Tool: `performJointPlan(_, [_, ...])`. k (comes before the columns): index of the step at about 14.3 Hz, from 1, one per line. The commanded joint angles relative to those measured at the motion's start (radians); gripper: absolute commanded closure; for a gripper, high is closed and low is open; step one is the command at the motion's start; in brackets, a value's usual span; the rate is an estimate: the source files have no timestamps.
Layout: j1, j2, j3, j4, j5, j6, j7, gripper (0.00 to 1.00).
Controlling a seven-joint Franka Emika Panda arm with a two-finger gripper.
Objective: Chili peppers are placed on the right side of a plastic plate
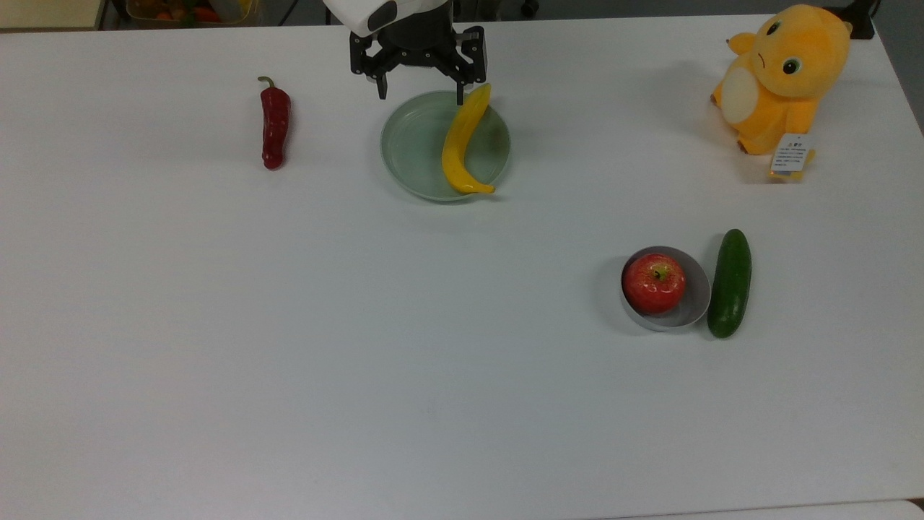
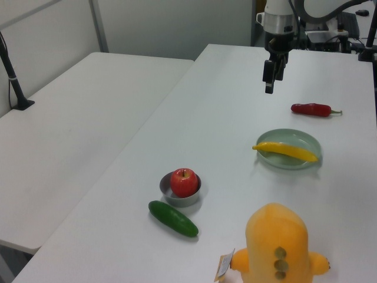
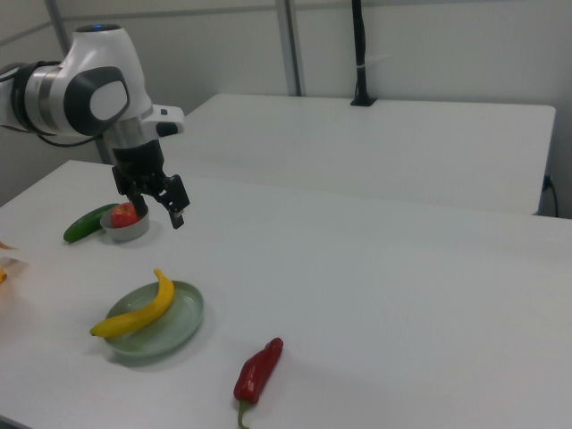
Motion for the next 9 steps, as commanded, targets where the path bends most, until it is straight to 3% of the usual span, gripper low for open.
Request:
performJointPlan(1, [-0.008, 0.001, 0.009, -0.026, 0.009, 0.014, -0.046, 0.0])
performJointPlan(9, [-0.006, -0.006, 0.009, -0.027, 0.009, 0.007, -0.038, 0.0])
